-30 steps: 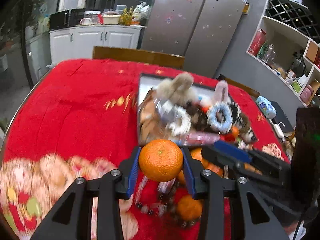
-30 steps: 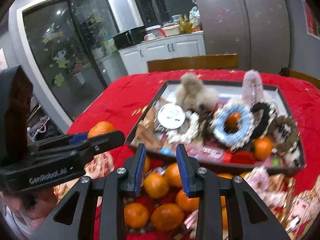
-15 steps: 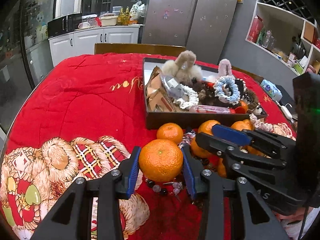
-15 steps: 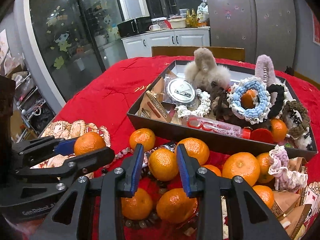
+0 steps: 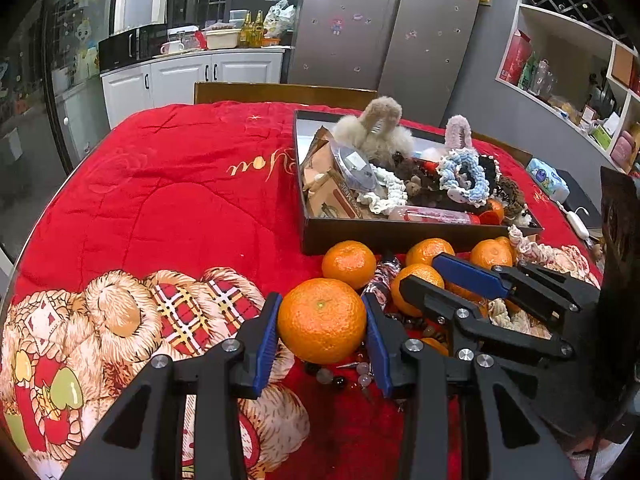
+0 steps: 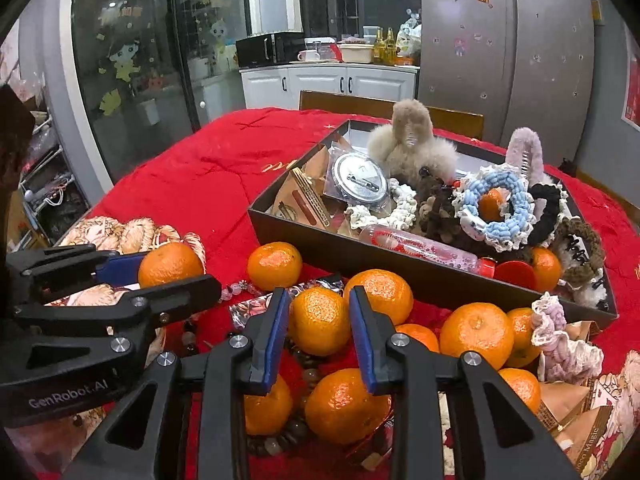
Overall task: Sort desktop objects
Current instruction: 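Lower both held oranges over the box beside the plush toys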
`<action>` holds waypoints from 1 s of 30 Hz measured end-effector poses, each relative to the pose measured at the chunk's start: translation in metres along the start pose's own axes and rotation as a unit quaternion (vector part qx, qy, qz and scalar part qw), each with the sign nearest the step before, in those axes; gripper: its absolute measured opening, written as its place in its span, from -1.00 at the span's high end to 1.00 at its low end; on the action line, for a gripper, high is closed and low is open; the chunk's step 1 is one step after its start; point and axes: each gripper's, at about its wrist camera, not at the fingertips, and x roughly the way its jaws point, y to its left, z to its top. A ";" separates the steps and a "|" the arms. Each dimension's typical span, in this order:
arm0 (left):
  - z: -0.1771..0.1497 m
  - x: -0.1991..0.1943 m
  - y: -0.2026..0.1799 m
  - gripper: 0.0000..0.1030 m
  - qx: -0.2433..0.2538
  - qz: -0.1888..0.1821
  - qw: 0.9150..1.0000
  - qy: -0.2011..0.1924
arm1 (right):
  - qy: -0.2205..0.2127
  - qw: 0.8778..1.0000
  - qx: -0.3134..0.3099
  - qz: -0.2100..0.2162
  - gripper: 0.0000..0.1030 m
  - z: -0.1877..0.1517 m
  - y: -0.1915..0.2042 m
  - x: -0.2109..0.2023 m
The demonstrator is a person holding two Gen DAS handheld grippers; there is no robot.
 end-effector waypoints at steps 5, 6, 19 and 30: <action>-0.001 0.000 -0.001 0.20 0.003 0.004 1.000 -0.001 | 0.011 1.000 0.005 0.009 0.43 -0.002 -0.002 0.001; -0.001 0.000 -0.001 0.21 0.002 0.003 1.000 -0.001 | 0.014 1.000 0.006 0.010 0.43 -0.002 -0.002 0.002; -0.002 -0.001 -0.001 0.21 0.004 0.006 1.000 -0.001 | 0.044 0.999 -0.011 0.030 -0.06 -0.004 0.002 0.009; -0.003 -0.002 0.000 0.20 0.001 0.006 1.000 -0.007 | 0.028 0.999 -0.014 -0.003 0.36 -0.008 0.005 0.004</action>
